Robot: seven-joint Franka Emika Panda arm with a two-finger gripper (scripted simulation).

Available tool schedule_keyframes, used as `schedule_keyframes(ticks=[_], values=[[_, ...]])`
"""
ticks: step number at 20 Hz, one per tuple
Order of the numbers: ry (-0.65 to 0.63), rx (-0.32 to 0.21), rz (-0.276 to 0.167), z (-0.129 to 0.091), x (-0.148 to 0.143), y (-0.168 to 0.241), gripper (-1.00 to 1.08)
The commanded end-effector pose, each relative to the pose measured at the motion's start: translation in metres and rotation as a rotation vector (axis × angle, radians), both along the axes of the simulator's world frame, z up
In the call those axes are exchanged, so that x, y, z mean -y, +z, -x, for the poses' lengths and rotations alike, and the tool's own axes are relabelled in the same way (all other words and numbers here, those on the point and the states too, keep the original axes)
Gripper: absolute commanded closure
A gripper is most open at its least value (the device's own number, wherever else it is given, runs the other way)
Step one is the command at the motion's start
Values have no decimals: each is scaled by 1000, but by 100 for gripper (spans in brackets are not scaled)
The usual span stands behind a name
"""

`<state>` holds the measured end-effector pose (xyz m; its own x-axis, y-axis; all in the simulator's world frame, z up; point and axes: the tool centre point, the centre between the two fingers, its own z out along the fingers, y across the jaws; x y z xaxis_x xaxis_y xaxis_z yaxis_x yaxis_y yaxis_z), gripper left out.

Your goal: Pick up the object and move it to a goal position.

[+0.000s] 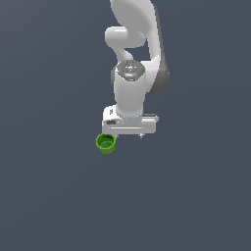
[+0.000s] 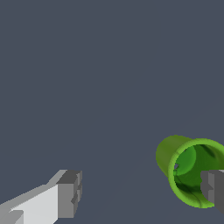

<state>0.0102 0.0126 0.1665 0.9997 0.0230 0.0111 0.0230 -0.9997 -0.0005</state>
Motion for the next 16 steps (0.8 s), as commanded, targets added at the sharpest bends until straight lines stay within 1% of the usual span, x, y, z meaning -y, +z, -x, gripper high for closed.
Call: schedule_keyframes(ticks=[1, 8, 16], values=[[0, 0, 0, 0, 0, 0, -20], [-19, 7, -2, -2, 4, 11, -20], [1, 7, -1, -1, 6, 9, -20]])
